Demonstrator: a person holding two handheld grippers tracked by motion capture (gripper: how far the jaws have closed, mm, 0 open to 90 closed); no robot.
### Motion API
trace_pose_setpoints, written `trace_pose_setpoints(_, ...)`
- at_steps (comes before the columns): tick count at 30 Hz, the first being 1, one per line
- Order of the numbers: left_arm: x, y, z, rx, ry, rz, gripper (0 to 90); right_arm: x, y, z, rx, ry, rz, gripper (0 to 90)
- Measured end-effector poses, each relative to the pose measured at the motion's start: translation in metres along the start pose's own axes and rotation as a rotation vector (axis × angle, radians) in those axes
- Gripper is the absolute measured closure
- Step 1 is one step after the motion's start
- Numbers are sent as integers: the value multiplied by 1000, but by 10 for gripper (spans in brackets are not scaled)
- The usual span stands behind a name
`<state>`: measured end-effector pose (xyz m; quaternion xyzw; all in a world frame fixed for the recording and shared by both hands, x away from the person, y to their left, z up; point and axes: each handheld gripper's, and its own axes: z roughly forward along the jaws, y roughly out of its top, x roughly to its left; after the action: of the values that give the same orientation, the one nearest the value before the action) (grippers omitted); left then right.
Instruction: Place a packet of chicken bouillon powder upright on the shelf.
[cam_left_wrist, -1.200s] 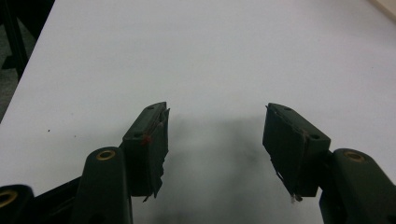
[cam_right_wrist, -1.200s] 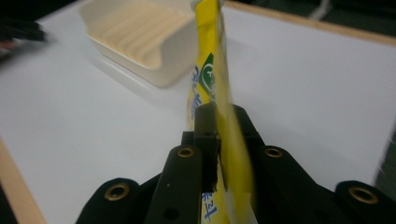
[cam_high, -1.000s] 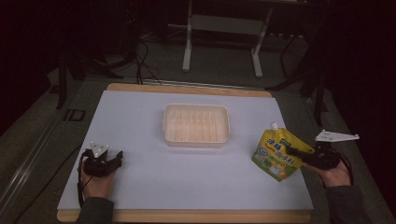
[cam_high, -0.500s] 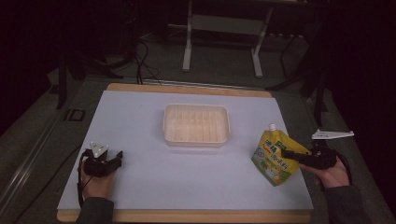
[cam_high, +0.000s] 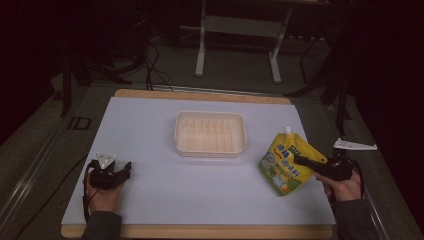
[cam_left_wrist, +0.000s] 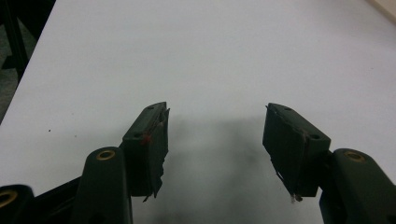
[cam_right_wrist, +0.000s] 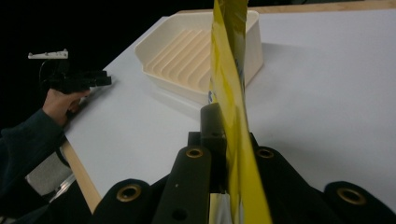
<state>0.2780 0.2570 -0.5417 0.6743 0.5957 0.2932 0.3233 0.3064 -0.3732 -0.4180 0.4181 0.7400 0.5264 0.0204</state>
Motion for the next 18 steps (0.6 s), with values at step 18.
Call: trace_pose_setpoints(18,0,0,0,-5,0,-4,400,12,-8,30,-100,43,40,900)
